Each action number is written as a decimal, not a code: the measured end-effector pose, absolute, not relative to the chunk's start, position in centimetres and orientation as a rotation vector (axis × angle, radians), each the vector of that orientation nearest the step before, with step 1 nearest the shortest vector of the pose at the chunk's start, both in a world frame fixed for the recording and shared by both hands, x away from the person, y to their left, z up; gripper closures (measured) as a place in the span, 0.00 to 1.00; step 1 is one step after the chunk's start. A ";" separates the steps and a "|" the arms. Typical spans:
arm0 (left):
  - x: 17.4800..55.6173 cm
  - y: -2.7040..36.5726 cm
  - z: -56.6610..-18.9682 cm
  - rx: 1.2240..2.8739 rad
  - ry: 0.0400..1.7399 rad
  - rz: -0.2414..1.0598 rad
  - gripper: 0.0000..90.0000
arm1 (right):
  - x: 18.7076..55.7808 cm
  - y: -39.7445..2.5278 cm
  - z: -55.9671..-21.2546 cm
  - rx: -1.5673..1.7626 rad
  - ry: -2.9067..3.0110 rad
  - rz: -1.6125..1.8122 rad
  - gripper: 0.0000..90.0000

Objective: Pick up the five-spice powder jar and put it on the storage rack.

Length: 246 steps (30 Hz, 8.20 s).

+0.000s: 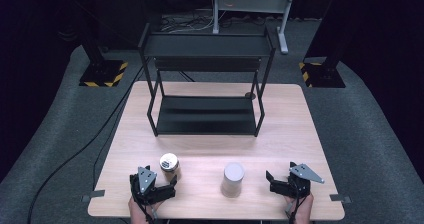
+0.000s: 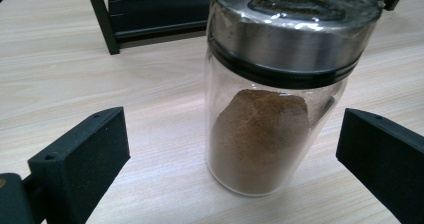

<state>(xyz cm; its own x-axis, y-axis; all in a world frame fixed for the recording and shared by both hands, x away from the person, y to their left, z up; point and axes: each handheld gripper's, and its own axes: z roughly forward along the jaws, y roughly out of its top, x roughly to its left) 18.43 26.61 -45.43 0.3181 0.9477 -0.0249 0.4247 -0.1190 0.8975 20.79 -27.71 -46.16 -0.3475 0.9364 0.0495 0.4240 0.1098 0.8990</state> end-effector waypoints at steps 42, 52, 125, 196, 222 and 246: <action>22.4 25.9 -46.1 1.778 1.185 0.693 0.26 | 20.3 -27.5 -46.5 1.299 1.816 1.196 0.00; 22.3 25.9 -46.3 1.775 1.163 0.694 0.35 | 20.3 -27.3 -46.4 1.298 1.819 1.187 0.00; 27.1 25.7 -42.2 1.841 1.062 0.646 0.35 | 20.2 -27.1 -46.4 1.278 1.828 1.173 0.00; 33.0 22.9 -39.5 1.890 0.960 0.626 0.35 | 20.3 -27.6 -46.4 1.283 1.834 1.203 0.00; 34.8 22.2 -39.0 1.913 0.953 0.631 0.35 | 20.3 -27.6 -46.4 1.284 1.831 1.204 0.00; 36.5 21.4 -39.1 1.906 0.983 0.631 0.35 | 20.3 -27.5 -46.4 1.279 1.833 1.197 0.00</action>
